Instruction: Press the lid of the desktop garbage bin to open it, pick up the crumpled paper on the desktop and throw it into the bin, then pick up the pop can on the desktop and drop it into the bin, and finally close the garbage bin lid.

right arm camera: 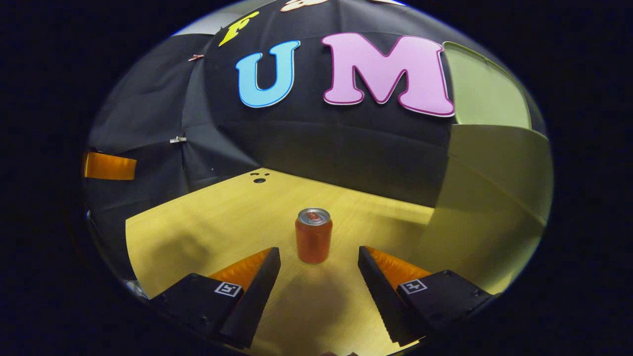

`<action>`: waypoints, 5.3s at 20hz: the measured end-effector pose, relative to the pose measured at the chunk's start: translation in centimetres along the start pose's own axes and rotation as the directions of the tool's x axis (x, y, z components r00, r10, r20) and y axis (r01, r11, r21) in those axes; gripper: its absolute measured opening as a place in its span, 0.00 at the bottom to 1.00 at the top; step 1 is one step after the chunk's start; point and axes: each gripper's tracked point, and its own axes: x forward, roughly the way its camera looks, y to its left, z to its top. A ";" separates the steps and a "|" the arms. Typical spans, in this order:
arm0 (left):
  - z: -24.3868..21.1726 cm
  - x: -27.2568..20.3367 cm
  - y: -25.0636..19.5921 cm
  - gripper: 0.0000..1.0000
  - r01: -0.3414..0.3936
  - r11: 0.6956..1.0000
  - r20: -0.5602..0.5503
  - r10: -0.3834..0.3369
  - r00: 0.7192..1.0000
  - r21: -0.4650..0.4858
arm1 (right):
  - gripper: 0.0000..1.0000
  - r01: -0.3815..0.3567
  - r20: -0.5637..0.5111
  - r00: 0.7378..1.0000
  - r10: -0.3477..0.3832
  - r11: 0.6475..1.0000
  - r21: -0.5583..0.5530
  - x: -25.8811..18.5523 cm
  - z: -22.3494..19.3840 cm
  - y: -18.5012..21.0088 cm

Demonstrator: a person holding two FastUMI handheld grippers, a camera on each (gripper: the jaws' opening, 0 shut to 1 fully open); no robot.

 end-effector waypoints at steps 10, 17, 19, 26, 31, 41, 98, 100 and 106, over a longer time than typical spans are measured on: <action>0.0 -0.3 5.0 0.96 -0.116 0.992 -0.012 0.115 0.993 -0.049 | 0.98 0.028 -0.037 0.999 -0.030 0.998 -0.062 8.4 -1.9 0.2; -1.7 -0.3 5.8 0.96 -0.155 0.986 -0.053 0.152 0.987 -0.057 | 0.98 0.051 -0.047 0.997 -0.052 0.998 -0.028 12.1 -2.2 -0.8; -1.6 0.2 5.4 0.96 -0.154 0.987 -0.057 0.151 0.987 -0.055 | 0.98 0.048 -0.050 0.998 -0.050 0.998 -0.034 12.9 -2.3 -0.8; -0.9 1.4 3.1 0.96 -0.109 0.993 -0.053 0.107 0.993 -0.037 | 0.97 0.031 -0.091 0.995 -0.029 0.999 0.018 15.1 -3.3 -0.3; -0.1 1.0 1.5 0.96 -0.059 0.998 -0.042 0.058 0.997 -0.022 | 0.83 0.036 -0.098 0.995 -0.034 0.999 0.012 13.4 -2.0 0.1; 1.0 -2.4 0.4 0.96 0.054 0.998 0.019 -0.053 0.998 -0.035 | 0.83 0.046 0.043 0.998 -0.042 0.993 -0.109 4.1 10.4 0.8; -4.3 -3.6 -5.0 0.96 0.152 0.986 -0.041 -0.155 0.987 -0.067 | 0.97 0.393 0.249 0.879 -0.407 0.914 0.105 -16.6 25.5 -20.0; -4.6 -3.7 -5.0 0.96 0.152 0.986 -0.044 -0.155 0.987 -0.063 | 0.98 0.375 0.261 0.878 -0.402 0.915 0.148 -17.1 27.3 -20.2; -6.7 -4.0 -3.8 0.96 0.127 0.989 -0.081 -0.133 0.988 -0.072 | 0.97 0.406 0.310 0.839 -0.448 0.894 0.190 -17.5 32.2 -23.4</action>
